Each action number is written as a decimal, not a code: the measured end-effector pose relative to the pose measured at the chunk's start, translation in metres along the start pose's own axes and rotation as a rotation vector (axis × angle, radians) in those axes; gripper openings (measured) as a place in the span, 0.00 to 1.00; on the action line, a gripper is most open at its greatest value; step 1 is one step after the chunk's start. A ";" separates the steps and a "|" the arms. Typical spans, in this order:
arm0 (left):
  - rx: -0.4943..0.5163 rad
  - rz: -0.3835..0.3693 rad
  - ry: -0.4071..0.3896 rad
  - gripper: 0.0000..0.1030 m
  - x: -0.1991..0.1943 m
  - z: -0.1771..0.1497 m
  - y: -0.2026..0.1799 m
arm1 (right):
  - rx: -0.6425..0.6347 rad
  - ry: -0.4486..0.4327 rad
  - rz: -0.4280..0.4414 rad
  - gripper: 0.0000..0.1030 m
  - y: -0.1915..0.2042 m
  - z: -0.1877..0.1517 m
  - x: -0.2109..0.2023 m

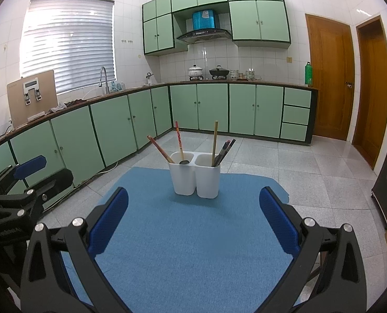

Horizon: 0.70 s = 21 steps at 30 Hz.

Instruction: Organize utensils

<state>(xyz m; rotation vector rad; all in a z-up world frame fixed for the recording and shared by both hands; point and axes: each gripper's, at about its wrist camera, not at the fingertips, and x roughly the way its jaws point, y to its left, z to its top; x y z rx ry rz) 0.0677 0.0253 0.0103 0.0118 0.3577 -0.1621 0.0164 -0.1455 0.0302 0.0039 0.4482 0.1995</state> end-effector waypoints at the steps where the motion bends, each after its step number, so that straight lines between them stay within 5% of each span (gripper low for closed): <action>1: -0.001 -0.001 0.000 0.94 0.001 0.000 0.000 | 0.001 0.001 0.000 0.95 -0.001 0.000 0.001; 21: -0.003 0.010 0.013 0.94 0.001 0.000 -0.002 | 0.011 0.007 -0.001 0.95 -0.005 0.002 0.004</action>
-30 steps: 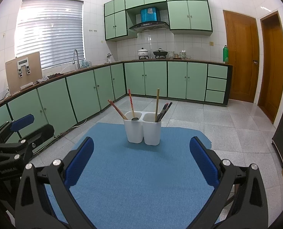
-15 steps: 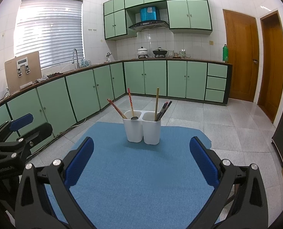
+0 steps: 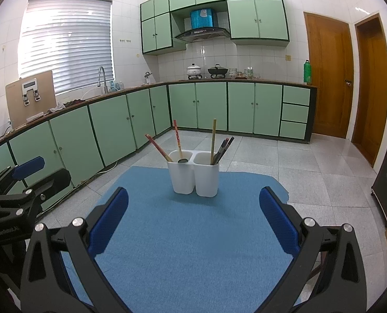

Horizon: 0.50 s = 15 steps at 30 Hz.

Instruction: Organize utensils

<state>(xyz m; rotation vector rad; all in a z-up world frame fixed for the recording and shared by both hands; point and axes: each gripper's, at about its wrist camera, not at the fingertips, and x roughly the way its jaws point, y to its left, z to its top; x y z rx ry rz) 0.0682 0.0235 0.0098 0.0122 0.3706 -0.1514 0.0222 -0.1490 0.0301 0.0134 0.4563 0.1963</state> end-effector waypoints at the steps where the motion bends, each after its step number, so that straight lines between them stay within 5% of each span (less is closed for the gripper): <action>1: 0.000 0.001 0.002 0.94 0.000 0.000 0.000 | 0.002 0.001 0.000 0.95 -0.001 0.000 0.001; 15: -0.003 0.007 0.025 0.94 0.007 -0.003 0.002 | 0.021 0.018 -0.003 0.95 -0.006 -0.002 0.008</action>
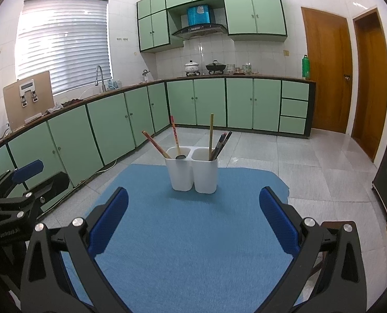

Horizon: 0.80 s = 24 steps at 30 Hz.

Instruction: Organize utensils

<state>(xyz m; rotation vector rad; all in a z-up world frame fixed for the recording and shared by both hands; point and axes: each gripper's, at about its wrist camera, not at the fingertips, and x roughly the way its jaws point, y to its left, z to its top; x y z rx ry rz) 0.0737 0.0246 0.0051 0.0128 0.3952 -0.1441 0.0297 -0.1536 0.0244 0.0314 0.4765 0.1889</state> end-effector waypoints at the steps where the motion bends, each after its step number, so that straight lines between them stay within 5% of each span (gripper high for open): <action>1: 0.000 0.000 0.001 0.94 0.000 0.000 0.000 | 0.000 0.000 0.000 0.95 -0.001 0.001 0.000; 24: -0.002 0.007 0.021 0.94 0.010 -0.001 0.001 | 0.002 0.006 0.000 0.95 -0.004 0.000 0.001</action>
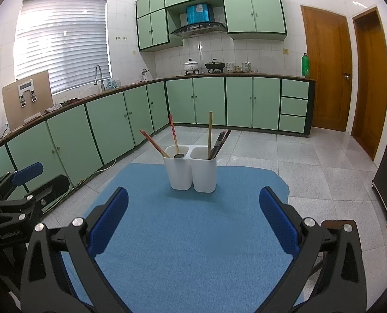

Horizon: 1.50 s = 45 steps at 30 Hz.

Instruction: Organize utensils

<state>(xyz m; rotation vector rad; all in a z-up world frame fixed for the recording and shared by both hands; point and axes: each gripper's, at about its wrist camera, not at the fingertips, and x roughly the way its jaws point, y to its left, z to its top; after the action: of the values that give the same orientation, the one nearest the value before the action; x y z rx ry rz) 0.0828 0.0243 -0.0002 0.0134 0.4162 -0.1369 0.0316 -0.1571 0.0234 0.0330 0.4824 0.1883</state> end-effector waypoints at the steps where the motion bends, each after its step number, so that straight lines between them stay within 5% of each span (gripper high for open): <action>1: 0.000 0.000 0.000 0.94 0.000 0.000 0.000 | 0.002 0.001 0.000 0.95 0.000 -0.001 0.000; 45: 0.005 0.007 -0.007 0.94 -0.003 0.004 -0.003 | 0.003 -0.003 -0.004 0.95 -0.002 -0.001 0.003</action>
<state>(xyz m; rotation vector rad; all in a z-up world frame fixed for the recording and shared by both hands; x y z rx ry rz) 0.0807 0.0211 0.0045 0.0193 0.4087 -0.1306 0.0343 -0.1588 0.0205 0.0352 0.4796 0.1833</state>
